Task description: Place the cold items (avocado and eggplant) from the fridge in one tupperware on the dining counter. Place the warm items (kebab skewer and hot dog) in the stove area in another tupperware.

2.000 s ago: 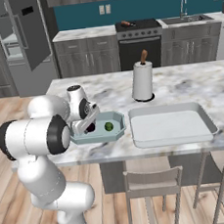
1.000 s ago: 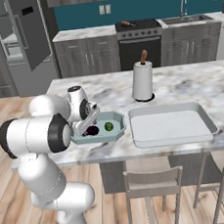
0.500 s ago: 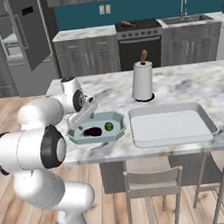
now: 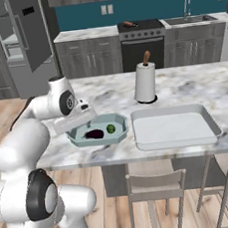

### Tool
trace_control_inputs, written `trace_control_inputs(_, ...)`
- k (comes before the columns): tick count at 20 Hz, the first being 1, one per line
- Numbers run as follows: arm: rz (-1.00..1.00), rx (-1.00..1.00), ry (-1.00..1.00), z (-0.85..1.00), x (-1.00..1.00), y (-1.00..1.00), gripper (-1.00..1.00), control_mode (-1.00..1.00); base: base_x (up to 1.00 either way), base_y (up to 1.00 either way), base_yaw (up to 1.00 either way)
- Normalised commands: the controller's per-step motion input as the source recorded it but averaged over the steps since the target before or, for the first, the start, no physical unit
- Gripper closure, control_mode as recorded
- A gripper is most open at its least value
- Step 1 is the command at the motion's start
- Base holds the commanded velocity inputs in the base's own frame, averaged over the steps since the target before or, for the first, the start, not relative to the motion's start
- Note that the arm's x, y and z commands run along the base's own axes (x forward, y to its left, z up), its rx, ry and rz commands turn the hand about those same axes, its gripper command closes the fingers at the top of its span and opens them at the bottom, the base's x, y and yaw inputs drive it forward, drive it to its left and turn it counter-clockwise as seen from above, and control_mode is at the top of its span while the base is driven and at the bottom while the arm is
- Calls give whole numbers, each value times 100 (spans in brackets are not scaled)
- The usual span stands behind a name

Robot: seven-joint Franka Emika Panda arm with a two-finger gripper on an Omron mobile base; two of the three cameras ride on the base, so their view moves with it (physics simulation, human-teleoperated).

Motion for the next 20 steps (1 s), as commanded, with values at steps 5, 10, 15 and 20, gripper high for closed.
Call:
trace_control_inputs(5, -71, 14, -3, 21, -92, 0, -100, -100, 0, 0, 0)
trace_control_inputs(10, -72, 17, 0, 42, -39, 0, -100, -100, 0, 0, 0)
trace_control_inputs(15, -32, 1, 15, 0, -4, 0, -100, -100, 0, 0, 0)
trace_control_inputs(20, -1, -9, 5, -9, 0, 12, -100, -100, 0, 0, 0)
